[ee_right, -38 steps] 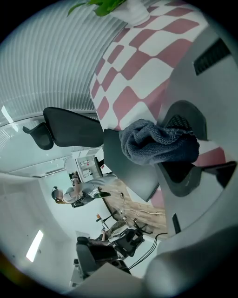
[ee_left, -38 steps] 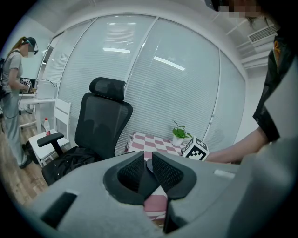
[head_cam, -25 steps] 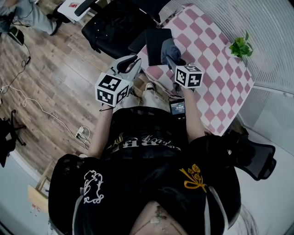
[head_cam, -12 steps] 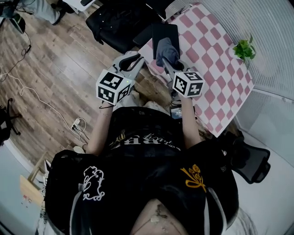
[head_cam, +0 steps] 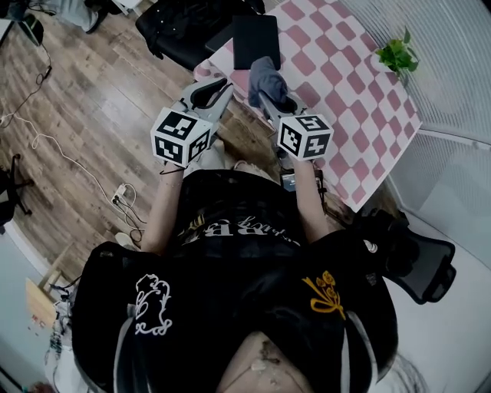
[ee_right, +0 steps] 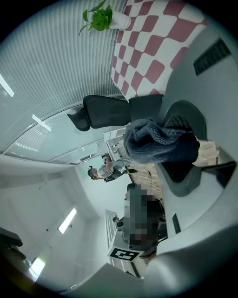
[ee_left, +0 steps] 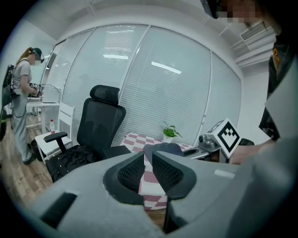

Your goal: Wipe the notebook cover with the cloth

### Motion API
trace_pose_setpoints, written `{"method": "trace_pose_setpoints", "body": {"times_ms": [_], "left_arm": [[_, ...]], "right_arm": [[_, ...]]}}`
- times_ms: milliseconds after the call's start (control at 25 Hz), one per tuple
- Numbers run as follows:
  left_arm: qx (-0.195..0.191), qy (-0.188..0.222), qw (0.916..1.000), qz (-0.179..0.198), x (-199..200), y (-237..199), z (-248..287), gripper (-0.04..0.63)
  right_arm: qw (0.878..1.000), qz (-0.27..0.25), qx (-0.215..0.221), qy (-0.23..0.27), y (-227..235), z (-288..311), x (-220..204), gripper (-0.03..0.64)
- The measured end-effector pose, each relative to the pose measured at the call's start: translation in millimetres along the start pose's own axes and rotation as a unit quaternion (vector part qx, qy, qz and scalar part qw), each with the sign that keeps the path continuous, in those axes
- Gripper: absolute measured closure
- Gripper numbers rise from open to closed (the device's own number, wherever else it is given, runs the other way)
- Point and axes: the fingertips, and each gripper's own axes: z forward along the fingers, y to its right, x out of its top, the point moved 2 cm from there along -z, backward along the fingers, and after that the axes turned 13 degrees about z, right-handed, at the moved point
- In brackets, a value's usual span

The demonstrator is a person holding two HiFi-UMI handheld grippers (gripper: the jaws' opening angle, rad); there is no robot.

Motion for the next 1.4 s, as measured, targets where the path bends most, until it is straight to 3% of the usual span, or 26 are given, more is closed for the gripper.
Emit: {"method": "trace_pose_setpoints", "body": {"times_ms": [680,1400], "left_arm": [[0.033,0.001,0.9995,0.0,-24,146,-41,0.546],[0.05,-0.001,0.9987,0.002,-50,168,-87,0.546]], "right_arm": [[0.998,-0.041,0.05,-0.023,-14,-100,-84,0.543],[0.994,-0.07,0.07,-0.039,-55,-108,-120,0.543]]}}
